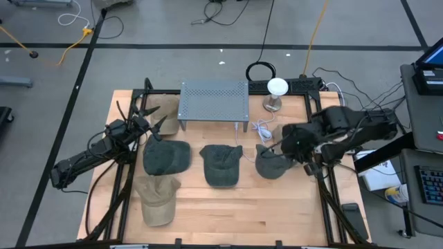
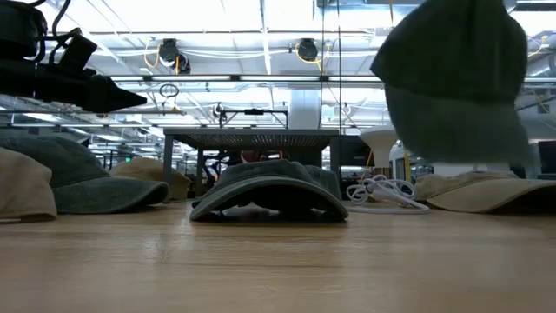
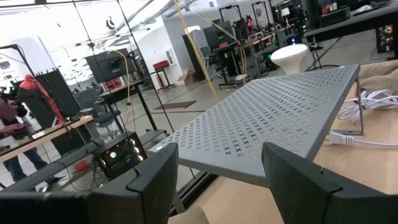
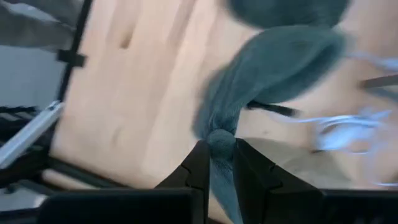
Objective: Pick & Place hat
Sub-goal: Put the bottom right gray cap on the shelf
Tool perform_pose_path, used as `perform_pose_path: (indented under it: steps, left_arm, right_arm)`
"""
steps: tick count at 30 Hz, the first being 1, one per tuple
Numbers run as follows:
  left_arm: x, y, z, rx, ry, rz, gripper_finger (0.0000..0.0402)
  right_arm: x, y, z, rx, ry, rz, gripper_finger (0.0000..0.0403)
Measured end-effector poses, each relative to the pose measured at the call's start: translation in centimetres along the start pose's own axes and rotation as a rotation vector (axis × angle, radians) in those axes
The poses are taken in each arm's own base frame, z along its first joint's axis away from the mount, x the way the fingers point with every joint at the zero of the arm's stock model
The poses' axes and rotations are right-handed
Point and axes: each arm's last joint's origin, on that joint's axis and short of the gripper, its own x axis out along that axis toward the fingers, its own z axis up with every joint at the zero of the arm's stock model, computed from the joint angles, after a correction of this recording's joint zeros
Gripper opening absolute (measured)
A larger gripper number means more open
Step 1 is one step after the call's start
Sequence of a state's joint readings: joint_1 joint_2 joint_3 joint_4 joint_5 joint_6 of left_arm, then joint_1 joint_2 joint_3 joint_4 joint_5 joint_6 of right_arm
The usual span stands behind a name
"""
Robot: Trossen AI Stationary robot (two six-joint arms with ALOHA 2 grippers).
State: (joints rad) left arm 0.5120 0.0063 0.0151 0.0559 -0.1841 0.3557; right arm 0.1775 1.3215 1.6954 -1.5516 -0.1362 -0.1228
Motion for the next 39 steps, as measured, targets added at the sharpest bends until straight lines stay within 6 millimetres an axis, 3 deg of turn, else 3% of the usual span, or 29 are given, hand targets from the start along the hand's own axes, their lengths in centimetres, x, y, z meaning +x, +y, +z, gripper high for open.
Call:
perform_pose_path:
  steps: [9,15,22,32,39]
  left_arm:
    - [0.0,0.0,0.0,0.0,0.0,0.0,0.0237]
    - [0.0,0.0,0.0,0.0,0.0,-0.001,0.0237]
    - [0.0,0.0,0.0,0.0,0.0,0.0,0.0237]
    - [0.0,0.0,0.0,0.0,0.0,0.0,0.0237]
    - [0.0,0.0,0.0,0.0,0.0,0.0,0.0237]
  right_arm:
    - [-2.9,-3.0,3.0,-0.107,-0.048,-0.264,0.0035]
    - [-3.9,-5.6,4.8,-0.292,0.024,-0.459,0.0035]
    - [-3.8,-10.2,6.1,-0.469,0.214,-0.688,0.0035]
    - [-4.7,-17.0,6.9,-0.643,0.311,-0.921,0.0036]
    - [-2.2,-21.7,8.2,-0.781,0.288,-0.895,0.0038]
